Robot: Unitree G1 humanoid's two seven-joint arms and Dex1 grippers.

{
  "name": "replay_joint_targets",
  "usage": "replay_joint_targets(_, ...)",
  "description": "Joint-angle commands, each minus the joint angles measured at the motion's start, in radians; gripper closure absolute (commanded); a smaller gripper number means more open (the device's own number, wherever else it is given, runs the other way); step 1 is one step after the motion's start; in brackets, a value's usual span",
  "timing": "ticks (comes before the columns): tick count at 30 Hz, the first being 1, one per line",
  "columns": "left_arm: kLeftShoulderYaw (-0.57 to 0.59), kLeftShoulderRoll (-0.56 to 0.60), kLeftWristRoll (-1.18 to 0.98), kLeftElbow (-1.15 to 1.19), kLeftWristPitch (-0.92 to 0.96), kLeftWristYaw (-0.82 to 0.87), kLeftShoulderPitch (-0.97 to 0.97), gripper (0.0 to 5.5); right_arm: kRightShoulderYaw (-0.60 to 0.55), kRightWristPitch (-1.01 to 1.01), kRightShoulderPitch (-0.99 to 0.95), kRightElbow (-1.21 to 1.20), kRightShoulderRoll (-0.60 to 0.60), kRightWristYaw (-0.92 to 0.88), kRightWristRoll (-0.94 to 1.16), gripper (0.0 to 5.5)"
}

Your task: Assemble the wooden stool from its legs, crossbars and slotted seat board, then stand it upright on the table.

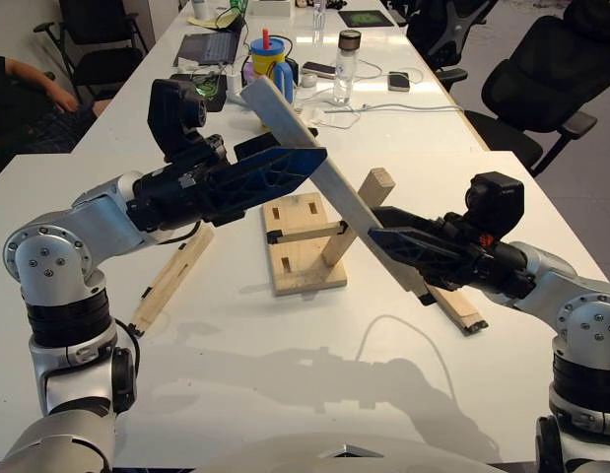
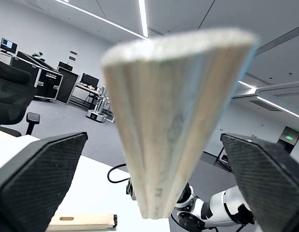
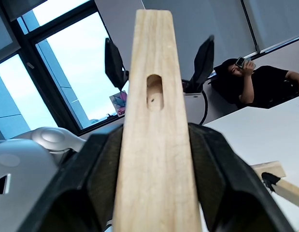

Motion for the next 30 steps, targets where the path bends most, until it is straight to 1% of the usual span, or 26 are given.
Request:
replay_joint_targets(1, -0.019, 0.024, -0.052, -0.008, 0.001, 0.01, -0.013, 0.74, -0.005, 0.02, 0.012, 0.012, -0.026, 0.031, 0.032, 3.47)
replay_joint_targets(10, -0.055, 0.062, -0.088, -0.026, 0.008, 0.007, 0.001, 2.16, 0.011, 0.029, 0.052, -0.015, -0.046, 0.052, 0.021, 3.47)
replay_joint_targets(14, -0.069, 0.071, -0.074, -0.026, 0.004, 0.008, 0.003, 2.64, 0.017, 0.039, 0.054, -0.008, -0.057, 0.053, 0.024, 3.47)
replay_joint_targets(17, -0.083, 0.081, -0.065, -0.04, 0.011, -0.004, 0.02, 3.23, 0.017, 0.04, 0.048, 0.001, -0.057, 0.05, 0.031, 3.47)
replay_joint_targets(19, -0.09, 0.093, -0.047, -0.044, 0.018, -0.019, 0.03, 3.34, 0.014, 0.04, 0.046, 0.003, -0.058, 0.05, 0.032, 3.47)
replay_joint_targets(24, -0.092, 0.135, 0.003, -0.044, 0.026, -0.056, 0.06, 3.37, 0.011, 0.034, 0.037, 0.02, -0.057, 0.039, 0.016, 3.47)
replay_joint_targets(27, -0.057, 0.191, 0.047, -0.048, 0.031, -0.095, 0.128, 3.4, 0.031, 0.009, 0.065, 0.015, -0.061, 0.052, -0.078, 3.47)
replay_joint_targets(28, -0.043, 0.219, 0.077, -0.059, 0.03, -0.117, 0.162, 3.42, 0.039, -0.001, 0.081, 0.01, -0.051, 0.045, -0.106, 3.1)
replay_joint_targets(30, 0.001, 0.267, 0.077, -0.084, 0.043, -0.153, 0.224, 3.44, 0.066, -0.029, 0.134, -0.025, -0.04, 0.046, -0.179, 3.09)
